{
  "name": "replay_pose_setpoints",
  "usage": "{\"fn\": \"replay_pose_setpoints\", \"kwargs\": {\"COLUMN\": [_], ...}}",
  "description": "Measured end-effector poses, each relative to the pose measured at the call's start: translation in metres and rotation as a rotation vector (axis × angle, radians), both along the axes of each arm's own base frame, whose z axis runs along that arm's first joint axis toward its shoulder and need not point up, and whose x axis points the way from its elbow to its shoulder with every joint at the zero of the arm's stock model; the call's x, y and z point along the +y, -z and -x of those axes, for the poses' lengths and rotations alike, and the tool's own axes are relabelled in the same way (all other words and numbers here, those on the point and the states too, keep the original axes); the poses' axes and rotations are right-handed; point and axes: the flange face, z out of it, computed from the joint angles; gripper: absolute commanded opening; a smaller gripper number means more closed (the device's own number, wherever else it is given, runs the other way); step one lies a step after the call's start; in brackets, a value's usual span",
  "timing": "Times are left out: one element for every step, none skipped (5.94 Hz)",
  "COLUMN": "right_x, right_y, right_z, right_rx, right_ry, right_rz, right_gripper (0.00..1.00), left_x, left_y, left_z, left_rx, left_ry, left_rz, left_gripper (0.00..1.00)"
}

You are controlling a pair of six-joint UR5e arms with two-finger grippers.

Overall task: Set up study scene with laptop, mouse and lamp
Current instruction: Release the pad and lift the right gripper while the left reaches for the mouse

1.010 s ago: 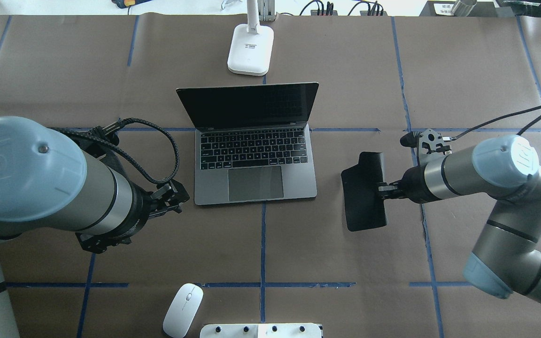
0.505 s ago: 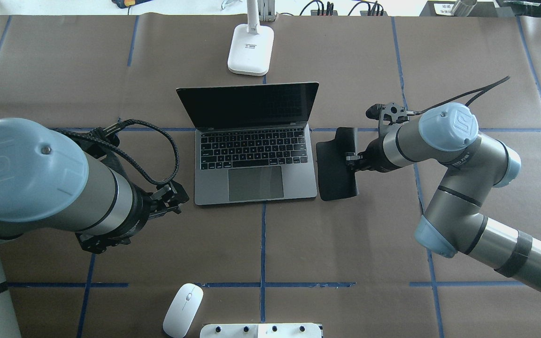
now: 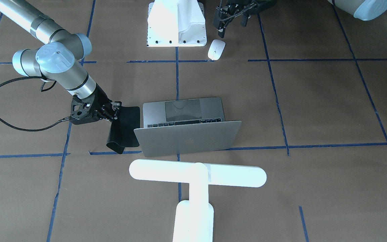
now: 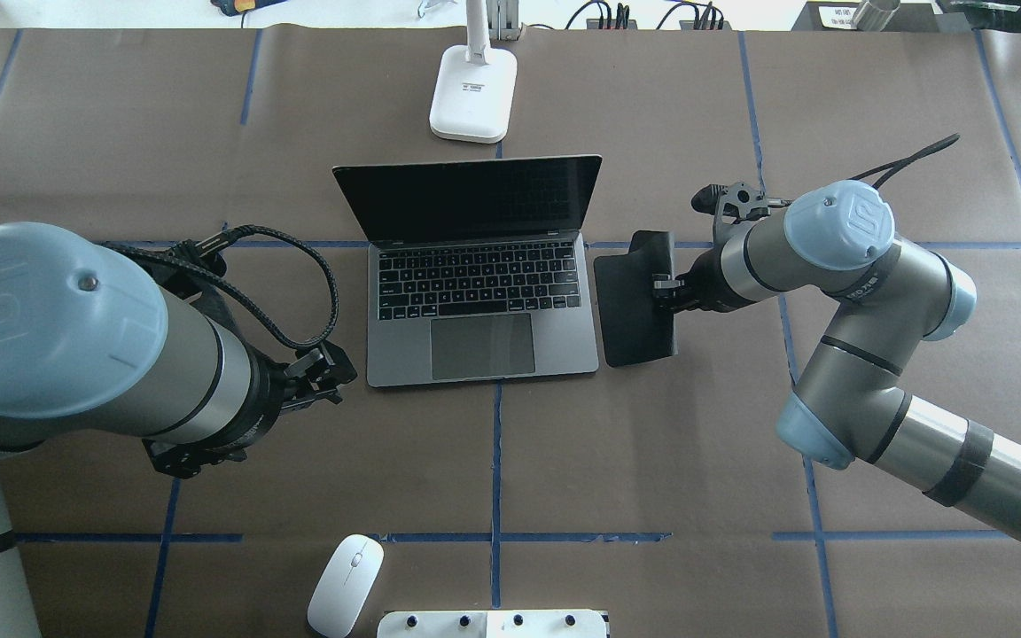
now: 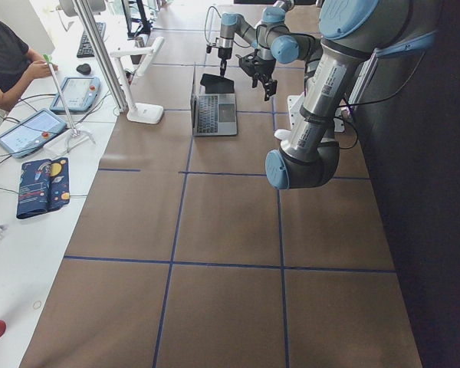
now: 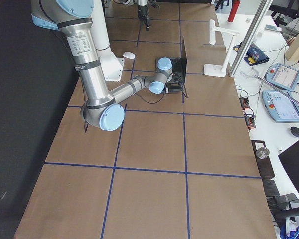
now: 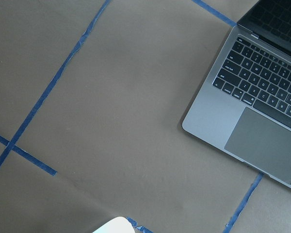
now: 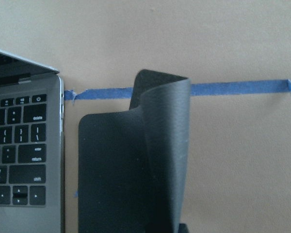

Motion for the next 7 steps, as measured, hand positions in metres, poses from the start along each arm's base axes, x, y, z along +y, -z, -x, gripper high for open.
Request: {"fn": "replay_pose_setpoints", "kwargs": {"right_x": [-0.006,-0.015,-0.026,-0.034,-0.041,-0.049,-0.055], "right_y": [0.005,0.010,0.020,0.032,0.042,0.046,0.050], "right_z": [-0.005,-0.017,-0.036,-0.055,-0.074,-0.099,-0.131], "right_rx": [-0.009,-0.020,-0.021,0.003,0.046,0.113,0.187], "right_ry": [-0.004,0.006,0.014,0.002,-0.011,-0.004,0.022], "right_rz": [0.002,0.025,0.062,0.098,0.121,0.119,0.098], "right_gripper": [1.00,1.00,1.00,1.00,1.00,1.00,1.00], "left_x": [0.000,0.000,0.001,0.004,0.014,0.027,0.041], "left_y": [0.000,-0.002,-0.008,-0.014,-0.025,-0.041,-0.059], "left_z": [0.000,-0.001,-0.002,-0.005,-0.013,-0.023,-0.038], "left_rx": [0.000,-0.005,-0.013,-0.016,-0.013,0.000,0.017], "left_ry": [-0.001,-0.005,-0.026,-0.069,-0.135,-0.209,-0.279], "left_rz": [-0.001,-0.002,-0.016,-0.050,-0.092,-0.140,-0.185], "left_gripper": [1.00,1.00,1.00,1.00,1.00,1.00,1.00]}}
